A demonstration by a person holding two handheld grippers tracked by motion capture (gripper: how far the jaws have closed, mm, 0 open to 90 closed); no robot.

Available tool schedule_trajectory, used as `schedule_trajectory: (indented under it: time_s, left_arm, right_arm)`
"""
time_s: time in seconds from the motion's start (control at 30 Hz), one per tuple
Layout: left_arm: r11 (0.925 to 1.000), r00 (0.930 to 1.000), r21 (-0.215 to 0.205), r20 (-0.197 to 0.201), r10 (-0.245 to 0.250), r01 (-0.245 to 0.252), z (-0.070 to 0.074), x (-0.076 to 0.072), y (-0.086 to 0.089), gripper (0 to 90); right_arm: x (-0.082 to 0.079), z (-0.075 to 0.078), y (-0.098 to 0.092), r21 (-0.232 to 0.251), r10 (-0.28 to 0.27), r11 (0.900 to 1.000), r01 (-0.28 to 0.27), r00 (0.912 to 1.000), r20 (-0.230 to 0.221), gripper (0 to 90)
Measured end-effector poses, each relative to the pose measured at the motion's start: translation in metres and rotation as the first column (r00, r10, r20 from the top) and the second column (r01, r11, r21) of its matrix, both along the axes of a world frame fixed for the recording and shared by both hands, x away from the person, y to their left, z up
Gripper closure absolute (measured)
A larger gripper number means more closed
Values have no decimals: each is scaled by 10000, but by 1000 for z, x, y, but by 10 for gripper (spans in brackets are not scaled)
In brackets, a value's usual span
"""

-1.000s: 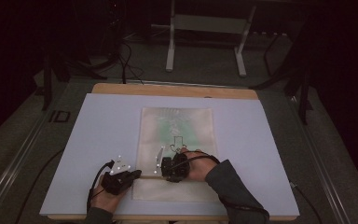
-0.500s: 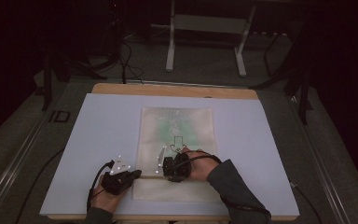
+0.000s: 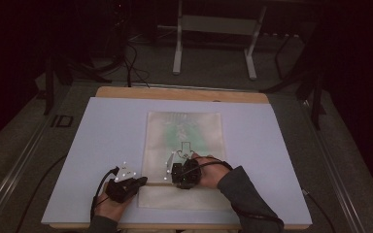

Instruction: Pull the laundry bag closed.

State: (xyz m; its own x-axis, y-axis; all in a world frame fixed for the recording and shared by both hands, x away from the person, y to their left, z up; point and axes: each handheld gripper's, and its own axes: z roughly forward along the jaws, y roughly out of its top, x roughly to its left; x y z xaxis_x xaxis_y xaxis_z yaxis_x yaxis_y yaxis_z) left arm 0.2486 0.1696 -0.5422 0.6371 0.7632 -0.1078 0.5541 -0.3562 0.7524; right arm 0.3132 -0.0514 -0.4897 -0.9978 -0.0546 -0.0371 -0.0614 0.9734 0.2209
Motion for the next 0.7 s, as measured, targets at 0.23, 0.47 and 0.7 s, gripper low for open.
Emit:
schedule_trajectory:
  time_s: [0.23,0.47,0.7]
  left_arm:
    - [10000,10000,-65,-50,19,-19,0,0,0,896]
    - [10000,10000,-27,-36,20,-20,0,0,0,896]
    - [10000,10000,-38,-40,22,-23,0,0,0,895]
  right_arm:
    - [0,1,-2,-93,30,10000,-29,10000,52,822]
    - [0,2,-9,-139,-45,9999,46,10000,70,822]
    - [1,2,-17,-197,-231,9995,232,9997,33,822]
